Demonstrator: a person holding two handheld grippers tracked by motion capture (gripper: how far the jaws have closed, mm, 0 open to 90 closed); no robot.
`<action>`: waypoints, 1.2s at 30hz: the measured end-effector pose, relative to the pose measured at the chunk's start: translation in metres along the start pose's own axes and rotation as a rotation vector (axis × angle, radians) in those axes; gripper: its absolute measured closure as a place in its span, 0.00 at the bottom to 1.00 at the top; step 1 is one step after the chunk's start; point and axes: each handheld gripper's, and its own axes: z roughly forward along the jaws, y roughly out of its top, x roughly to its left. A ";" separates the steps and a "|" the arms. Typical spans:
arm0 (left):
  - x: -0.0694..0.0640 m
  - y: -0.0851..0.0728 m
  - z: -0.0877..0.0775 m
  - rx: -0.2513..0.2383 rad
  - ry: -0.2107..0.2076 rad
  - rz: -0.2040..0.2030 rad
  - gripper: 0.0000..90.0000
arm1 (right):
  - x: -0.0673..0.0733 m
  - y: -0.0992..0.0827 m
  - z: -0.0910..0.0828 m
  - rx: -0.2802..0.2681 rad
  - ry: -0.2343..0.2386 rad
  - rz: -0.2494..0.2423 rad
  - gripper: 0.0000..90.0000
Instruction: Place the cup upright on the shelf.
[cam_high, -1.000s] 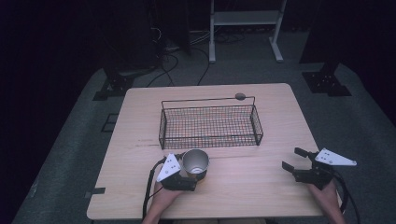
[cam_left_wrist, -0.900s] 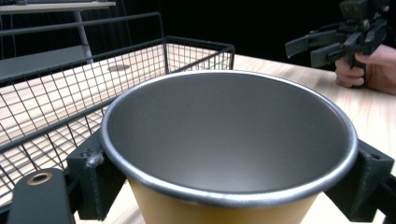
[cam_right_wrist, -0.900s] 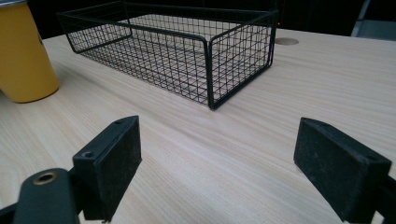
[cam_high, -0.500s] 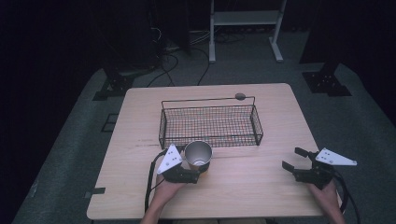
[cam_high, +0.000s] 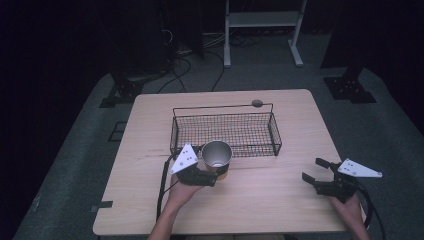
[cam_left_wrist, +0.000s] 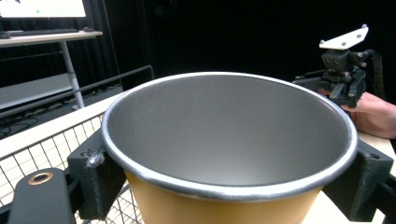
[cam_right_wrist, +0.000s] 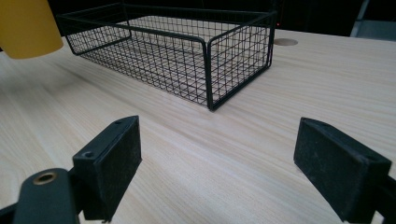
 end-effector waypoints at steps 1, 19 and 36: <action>0.002 0.002 0.001 -0.003 -0.004 -0.007 0.14 | 0.000 0.000 0.000 0.000 -0.001 0.000 0.16; 0.020 0.032 0.018 -0.013 -0.036 0.011 0.14 | 0.000 0.000 0.000 -0.002 0.003 -0.001 0.16; 0.046 0.050 0.034 -0.008 -0.019 0.007 0.14 | 0.000 0.000 0.000 -0.005 0.004 0.002 0.16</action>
